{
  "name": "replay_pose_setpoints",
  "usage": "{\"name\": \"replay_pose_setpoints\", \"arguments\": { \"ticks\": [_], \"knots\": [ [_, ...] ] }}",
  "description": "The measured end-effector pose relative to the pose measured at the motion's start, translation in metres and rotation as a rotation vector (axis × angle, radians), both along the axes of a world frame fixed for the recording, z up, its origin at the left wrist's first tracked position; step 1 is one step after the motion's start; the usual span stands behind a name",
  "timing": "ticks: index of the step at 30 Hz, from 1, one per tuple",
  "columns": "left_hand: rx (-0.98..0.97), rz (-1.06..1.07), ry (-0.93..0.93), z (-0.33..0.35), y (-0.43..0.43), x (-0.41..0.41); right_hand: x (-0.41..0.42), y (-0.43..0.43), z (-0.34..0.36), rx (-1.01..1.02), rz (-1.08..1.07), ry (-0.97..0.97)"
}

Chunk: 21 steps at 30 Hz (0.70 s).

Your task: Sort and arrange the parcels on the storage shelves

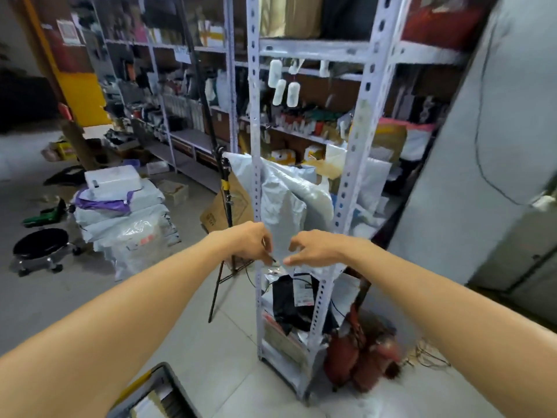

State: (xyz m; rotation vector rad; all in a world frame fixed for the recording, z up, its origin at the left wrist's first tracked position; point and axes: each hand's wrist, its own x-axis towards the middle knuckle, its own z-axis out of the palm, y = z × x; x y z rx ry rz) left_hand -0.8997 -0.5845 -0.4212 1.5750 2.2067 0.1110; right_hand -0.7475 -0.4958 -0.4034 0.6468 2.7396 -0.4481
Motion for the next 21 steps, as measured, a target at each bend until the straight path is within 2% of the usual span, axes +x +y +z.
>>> {"name": "replay_pose_setpoints", "arguments": {
  "ticks": [8,14,21],
  "knots": [
    [0.13,-0.286,-0.063,0.032,0.092,0.168,0.205,0.053,0.06,0.178,-0.352,0.025],
    [0.2,-0.478,-0.017,0.063,0.149,0.306,0.359,0.075,0.082,0.278,-0.625,0.021],
    [0.273,-0.688,-0.078,0.103,0.217,0.436,0.494,0.093,0.115,0.354,-0.897,0.006]
  ]
}}
